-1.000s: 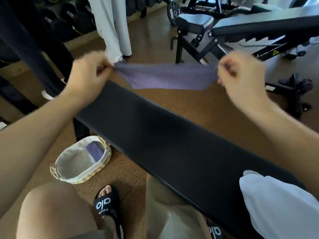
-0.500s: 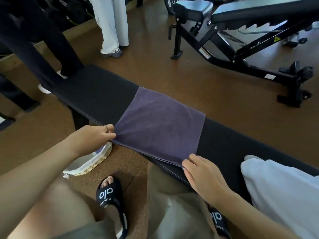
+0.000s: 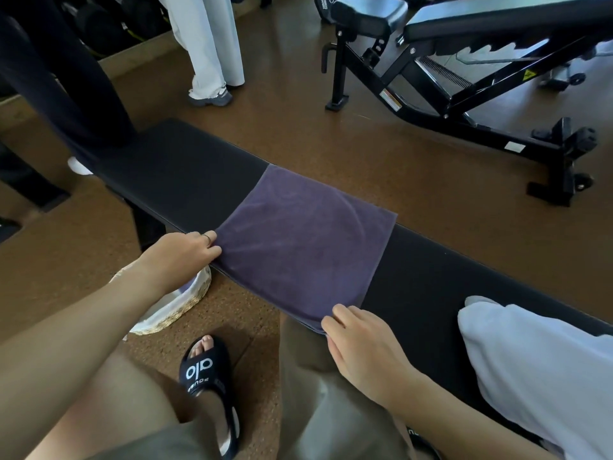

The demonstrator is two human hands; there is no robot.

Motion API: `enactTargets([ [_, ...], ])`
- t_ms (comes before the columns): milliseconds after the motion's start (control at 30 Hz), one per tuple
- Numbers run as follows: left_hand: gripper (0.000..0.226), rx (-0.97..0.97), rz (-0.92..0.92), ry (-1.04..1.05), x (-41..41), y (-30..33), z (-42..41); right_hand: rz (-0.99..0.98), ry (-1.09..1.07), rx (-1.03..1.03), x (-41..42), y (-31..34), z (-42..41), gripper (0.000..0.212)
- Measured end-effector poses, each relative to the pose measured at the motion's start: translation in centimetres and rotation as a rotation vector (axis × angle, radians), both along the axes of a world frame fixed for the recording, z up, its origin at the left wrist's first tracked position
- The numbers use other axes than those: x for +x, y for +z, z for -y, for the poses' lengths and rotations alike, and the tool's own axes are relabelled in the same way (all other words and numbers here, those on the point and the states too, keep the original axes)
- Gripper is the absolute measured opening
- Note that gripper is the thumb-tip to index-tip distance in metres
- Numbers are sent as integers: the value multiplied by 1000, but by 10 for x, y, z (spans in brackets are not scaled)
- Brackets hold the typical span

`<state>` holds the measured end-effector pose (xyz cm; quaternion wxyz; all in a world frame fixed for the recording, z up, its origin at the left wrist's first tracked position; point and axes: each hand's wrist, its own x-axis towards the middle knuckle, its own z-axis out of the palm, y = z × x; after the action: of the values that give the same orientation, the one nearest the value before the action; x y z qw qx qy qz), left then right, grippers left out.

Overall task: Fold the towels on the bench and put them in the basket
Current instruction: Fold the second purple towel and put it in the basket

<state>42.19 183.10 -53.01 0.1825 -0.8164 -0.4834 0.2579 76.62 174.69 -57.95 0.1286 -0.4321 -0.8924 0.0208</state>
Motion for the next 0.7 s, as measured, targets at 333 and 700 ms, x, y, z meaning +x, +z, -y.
enactTargets([
  [333,41,-15,-32,81,18,17,3,-270,-173,-234,12,32,-63,43],
  [700,82,-343,571,344,140,-36,1,134,-329,-309,-15,-3,-178,60],
])
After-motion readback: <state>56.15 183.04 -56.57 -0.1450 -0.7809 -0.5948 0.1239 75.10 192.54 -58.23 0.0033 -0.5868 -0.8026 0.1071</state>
